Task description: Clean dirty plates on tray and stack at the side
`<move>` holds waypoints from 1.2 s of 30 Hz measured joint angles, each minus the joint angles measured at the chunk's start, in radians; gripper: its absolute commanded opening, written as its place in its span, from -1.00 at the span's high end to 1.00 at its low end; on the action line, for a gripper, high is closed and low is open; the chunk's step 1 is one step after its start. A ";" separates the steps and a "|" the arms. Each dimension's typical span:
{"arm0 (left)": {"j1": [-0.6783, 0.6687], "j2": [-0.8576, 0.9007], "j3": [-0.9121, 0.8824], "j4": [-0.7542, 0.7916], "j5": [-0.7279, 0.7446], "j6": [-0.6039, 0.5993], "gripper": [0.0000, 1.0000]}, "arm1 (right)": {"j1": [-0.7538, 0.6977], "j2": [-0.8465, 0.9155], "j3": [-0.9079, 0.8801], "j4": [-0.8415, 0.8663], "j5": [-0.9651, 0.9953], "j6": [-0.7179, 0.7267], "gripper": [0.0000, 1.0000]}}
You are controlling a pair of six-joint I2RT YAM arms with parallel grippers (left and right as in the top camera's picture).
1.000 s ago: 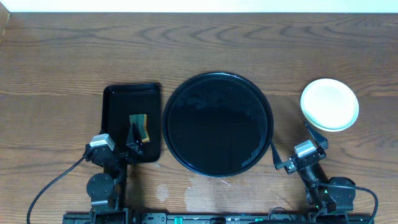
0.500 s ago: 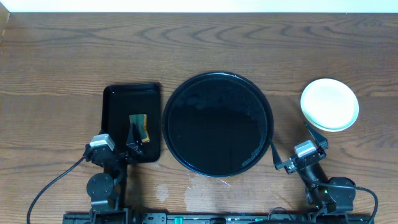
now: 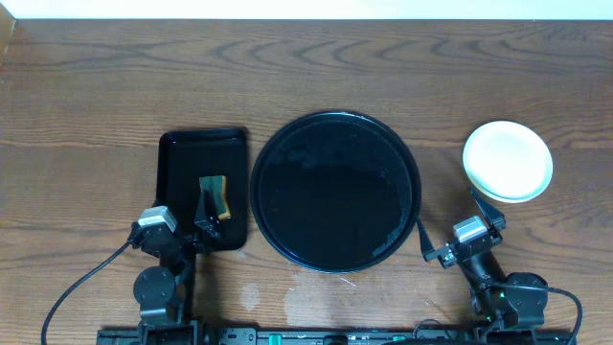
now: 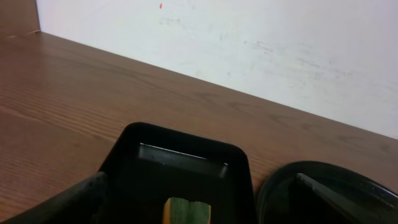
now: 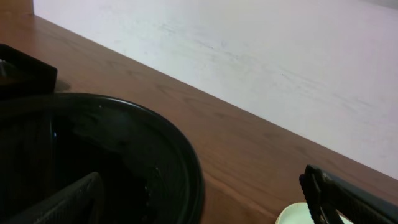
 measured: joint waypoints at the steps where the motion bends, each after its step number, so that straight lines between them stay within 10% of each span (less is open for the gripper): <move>1: 0.000 0.000 0.000 0.000 0.000 0.000 -0.85 | 0.000 0.000 0.000 0.000 0.000 0.000 -0.99; 36: 0.000 0.000 0.000 0.000 0.000 0.000 -0.85 | 0.000 0.000 0.000 0.000 0.000 0.000 -0.99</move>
